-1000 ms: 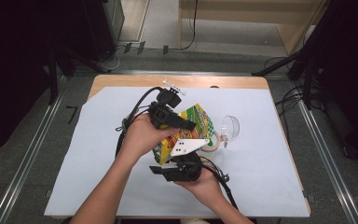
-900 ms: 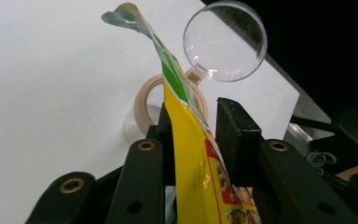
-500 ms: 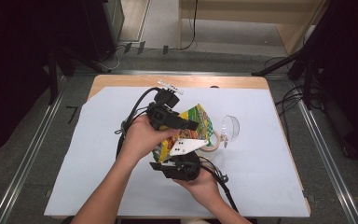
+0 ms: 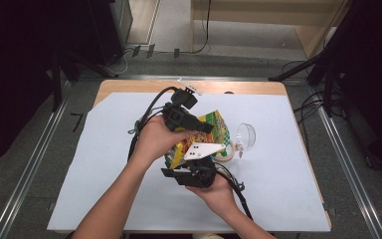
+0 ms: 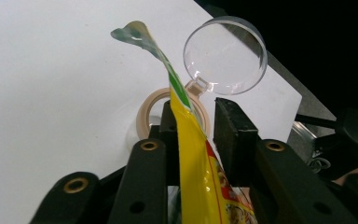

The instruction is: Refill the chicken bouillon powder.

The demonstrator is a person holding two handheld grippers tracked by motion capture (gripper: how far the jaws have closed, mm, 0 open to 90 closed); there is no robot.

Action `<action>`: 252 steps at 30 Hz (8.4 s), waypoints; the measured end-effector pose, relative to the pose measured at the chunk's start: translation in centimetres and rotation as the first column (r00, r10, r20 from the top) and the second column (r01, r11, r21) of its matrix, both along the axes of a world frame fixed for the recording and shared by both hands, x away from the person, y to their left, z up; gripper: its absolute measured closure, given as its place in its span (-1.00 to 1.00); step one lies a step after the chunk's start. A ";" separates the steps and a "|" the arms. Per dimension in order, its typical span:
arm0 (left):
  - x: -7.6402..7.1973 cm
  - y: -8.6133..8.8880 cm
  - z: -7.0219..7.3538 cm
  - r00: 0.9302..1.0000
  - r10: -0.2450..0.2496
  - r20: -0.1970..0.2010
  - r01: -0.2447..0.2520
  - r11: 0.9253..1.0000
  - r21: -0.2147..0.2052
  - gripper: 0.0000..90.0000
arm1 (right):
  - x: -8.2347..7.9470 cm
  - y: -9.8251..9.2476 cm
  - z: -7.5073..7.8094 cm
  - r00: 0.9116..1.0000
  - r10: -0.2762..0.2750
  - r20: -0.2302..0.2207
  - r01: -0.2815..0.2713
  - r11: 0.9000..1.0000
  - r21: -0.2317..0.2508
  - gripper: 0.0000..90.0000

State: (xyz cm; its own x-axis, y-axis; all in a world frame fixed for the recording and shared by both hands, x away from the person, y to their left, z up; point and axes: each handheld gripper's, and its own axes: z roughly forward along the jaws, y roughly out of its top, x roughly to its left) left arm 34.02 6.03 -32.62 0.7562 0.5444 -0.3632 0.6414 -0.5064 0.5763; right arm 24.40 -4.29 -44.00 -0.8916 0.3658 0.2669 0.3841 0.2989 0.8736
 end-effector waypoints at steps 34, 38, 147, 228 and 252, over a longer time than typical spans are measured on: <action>-0.1 -0.5 0.5 0.999 0.032 0.020 -0.033 0.998 0.051 0.78 | 0.3 -0.1 0.0 1.000 0.008 -0.002 -0.008 1.000 0.015 0.64; -0.1 -0.7 0.5 0.999 0.024 0.024 -0.026 0.998 0.049 0.78 | 0.3 -0.2 0.0 1.000 0.004 0.000 -0.004 1.000 0.012 0.64; -0.1 -1.0 0.6 0.999 0.028 0.024 -0.029 0.998 0.048 0.78 | 0.3 -0.5 0.2 1.000 0.001 0.000 -0.001 1.000 0.007 0.65; 0.5 -1.8 0.5 1.000 0.022 0.004 -0.022 0.998 0.063 0.77 | 0.3 -0.7 0.1 0.998 -0.034 -0.044 0.037 0.998 0.047 0.64; 0.4 -1.3 0.4 0.999 0.034 0.005 -0.034 0.998 0.054 0.76 | 0.5 -0.6 0.1 0.999 -0.018 -0.028 0.018 0.999 0.027 0.64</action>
State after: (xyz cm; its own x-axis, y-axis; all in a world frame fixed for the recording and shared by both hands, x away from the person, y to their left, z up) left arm 34.45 4.74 -32.21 0.7382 0.5888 -0.3292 0.6566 -0.5148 0.5513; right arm 24.88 -4.84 -43.89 -0.8770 0.3739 0.3018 0.4138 0.2683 0.8699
